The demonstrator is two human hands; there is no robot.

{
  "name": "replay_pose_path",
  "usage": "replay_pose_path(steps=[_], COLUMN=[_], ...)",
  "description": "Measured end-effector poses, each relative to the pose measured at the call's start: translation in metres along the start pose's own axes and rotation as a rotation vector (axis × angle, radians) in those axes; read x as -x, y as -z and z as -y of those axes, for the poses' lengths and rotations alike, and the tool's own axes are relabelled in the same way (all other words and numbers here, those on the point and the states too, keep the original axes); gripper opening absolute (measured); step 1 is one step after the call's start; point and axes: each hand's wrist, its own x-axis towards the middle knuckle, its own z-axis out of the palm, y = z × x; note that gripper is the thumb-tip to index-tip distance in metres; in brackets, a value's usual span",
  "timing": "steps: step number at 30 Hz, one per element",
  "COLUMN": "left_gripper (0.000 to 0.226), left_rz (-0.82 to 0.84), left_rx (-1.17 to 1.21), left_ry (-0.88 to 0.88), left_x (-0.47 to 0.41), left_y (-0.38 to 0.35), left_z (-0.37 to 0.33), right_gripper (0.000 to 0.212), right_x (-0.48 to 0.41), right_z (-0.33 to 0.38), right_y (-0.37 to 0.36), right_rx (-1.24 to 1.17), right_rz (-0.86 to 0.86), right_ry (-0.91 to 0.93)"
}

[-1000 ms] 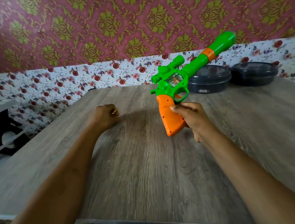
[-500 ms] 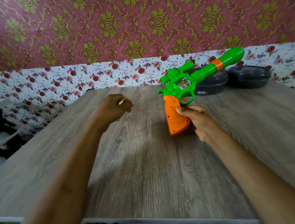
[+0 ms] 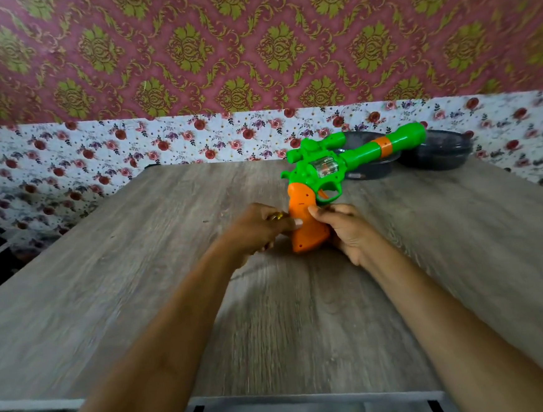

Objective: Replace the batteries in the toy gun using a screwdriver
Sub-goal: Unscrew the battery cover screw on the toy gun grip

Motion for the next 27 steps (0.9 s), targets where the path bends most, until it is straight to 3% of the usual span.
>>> replay_pose_path(steps=[3,5,8,27], left_gripper=[0.029,0.036,0.041,0.025], left_rz=[0.027,0.032,0.025,0.011], left_rx=[-0.029,-0.042,-0.076,-0.014], left_ry=[-0.054,-0.079,-0.084,-0.065], left_x=[-0.002,-0.005,-0.007,0.001], left_y=[0.002,0.004,0.005,0.006], left_z=[0.003,0.004,0.005,0.004], right_gripper=[0.025,0.015,0.017,0.022], right_x=[-0.003,-0.003,-0.003,0.002], right_z=[-0.001,0.001,0.003,0.007], right_y=[0.003,0.007,0.013,0.006], right_rx=[-0.037,-0.063,-0.067,-0.077], right_rz=[0.083,0.165,0.219,0.052], right_ry=[-0.010,-0.033,-0.038,0.035])
